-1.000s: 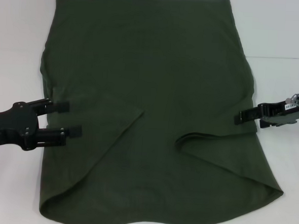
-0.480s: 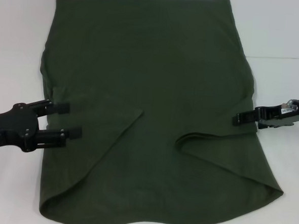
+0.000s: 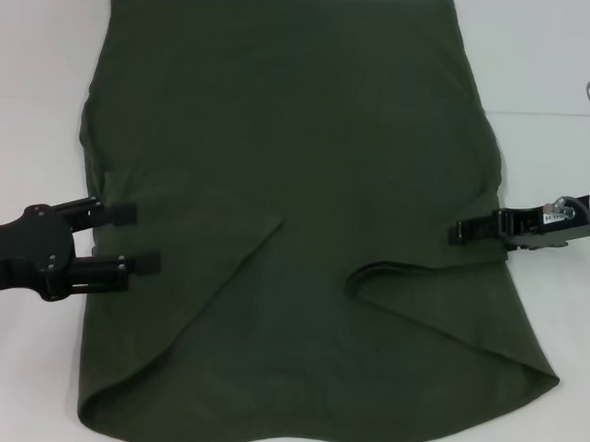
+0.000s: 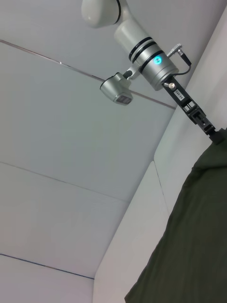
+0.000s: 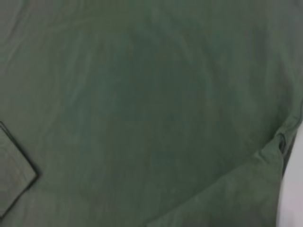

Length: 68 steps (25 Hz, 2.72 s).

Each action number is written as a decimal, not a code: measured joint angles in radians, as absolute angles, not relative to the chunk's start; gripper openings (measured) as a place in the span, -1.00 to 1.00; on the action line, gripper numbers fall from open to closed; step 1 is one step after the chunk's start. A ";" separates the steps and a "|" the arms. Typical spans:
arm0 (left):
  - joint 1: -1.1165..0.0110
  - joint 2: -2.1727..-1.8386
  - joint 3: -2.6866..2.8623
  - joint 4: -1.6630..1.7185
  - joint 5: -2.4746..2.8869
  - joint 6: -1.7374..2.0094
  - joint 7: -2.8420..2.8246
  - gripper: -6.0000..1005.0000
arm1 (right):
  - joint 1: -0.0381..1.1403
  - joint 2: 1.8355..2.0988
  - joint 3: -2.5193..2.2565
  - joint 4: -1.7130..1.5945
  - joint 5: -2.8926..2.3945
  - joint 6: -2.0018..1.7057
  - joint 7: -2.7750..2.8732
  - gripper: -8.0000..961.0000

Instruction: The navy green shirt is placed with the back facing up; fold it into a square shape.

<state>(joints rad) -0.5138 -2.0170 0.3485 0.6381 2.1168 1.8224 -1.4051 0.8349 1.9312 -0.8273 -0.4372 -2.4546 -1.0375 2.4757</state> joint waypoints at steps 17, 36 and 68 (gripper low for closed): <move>-0.522 -2.013 0.345 0.639 2.116 1.837 -1.408 0.80 | 0.768 1.876 -0.446 -0.391 -1.843 -1.428 2.288 0.94; -0.523 -2.016 0.352 0.638 2.115 1.839 -1.409 0.81 | 0.768 1.768 -0.681 -0.472 -2.200 -1.381 2.517 0.94; -0.518 -2.017 0.353 0.632 2.118 1.833 -1.408 0.81 | 0.826 1.898 -0.759 -0.410 -2.415 -1.081 2.492 0.94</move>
<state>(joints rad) -0.5178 -2.0170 0.3534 0.6323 2.1178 1.8331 -1.4077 0.8261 1.8980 -0.7594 -0.4102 -2.4153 -1.0805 2.4919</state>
